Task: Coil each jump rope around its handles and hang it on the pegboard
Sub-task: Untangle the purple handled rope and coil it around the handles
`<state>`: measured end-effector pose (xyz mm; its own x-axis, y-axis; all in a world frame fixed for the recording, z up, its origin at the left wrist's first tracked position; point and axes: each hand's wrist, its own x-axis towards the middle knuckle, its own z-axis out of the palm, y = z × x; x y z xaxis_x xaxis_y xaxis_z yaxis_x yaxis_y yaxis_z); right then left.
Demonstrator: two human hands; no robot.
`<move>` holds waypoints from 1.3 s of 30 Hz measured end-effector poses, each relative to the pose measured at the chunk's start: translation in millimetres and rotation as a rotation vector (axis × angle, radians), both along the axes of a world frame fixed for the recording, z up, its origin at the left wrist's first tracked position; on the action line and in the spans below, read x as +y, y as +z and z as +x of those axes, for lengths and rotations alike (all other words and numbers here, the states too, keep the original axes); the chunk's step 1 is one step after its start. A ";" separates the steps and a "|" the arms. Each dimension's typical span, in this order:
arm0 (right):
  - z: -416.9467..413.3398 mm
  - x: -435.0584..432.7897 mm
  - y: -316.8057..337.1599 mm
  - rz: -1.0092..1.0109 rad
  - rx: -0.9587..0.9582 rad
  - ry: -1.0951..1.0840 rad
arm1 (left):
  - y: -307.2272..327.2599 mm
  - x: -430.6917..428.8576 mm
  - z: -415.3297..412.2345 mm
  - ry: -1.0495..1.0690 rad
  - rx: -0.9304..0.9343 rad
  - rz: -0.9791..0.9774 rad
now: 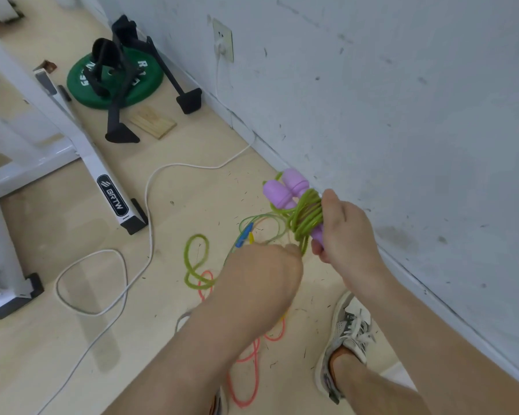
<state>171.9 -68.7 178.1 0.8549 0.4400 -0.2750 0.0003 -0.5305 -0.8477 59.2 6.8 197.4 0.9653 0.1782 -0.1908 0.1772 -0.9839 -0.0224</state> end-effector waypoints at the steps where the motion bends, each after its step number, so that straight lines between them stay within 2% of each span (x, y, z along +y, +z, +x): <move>1: -0.6 -0.2 -1.4 -0.056 -0.059 0.019 | 2.2 -1.4 1.9 -0.019 -0.011 0.007; 3: -4.7 -0.8 -5.6 -0.148 -0.169 0.061 | -4.5 -3.6 4.3 -0.051 -0.063 -0.018; 5: -11.0 -0.9 -7.1 -0.220 -0.223 0.121 | 1.6 -7.3 5.2 -0.110 0.010 -0.079; 6: -13.6 -0.6 -6.1 -0.257 -0.233 0.164 | 2.2 -5.6 5.3 -0.133 -0.019 -0.122; 8: -15.0 -1.0 -4.4 -0.298 -0.202 0.265 | -6.1 5.9 4.4 -0.083 -0.130 -0.133; 12: -14.0 -4.0 -4.8 -0.353 -0.078 0.461 | 11.5 27.0 -0.2 0.038 -0.384 -0.396; 15: -17.3 -7.5 -3.9 -0.367 0.063 0.558 | 14.1 38.1 -3.4 0.175 -0.281 -0.612; 19: -12.3 -7.5 8.8 -0.277 0.142 0.603 | 3.8 48.3 -3.7 0.202 -0.364 -0.724; 22: -12.6 -6.7 21.0 -0.244 0.169 0.650 | 3.6 50.9 -5.8 0.210 -0.326 -0.777; 26: -15.4 -10.6 36.6 -0.183 0.311 0.778 | 11.4 54.3 -5.8 0.290 -0.217 -1.145; 30: -16.4 -11.3 42.2 -0.211 0.376 0.951 | 2.1 63.5 -10.0 0.324 -0.101 -1.379; 34: -17.3 -12.8 48.2 -0.084 0.432 0.857 | -9.0 65.6 -8.3 0.384 -0.054 -1.673; 35: -16.7 -13.3 50.3 -0.034 0.444 0.804 | -15.9 65.6 -6.9 0.400 -0.082 -1.667; 38: -10.7 -12.4 51.4 0.097 0.485 0.476 | -33.4 58.7 -8.0 0.514 -0.206 -1.381; 39: -8.7 -11.9 50.9 0.119 0.458 0.384 | -32.4 51.1 -6.0 0.561 -0.247 -1.343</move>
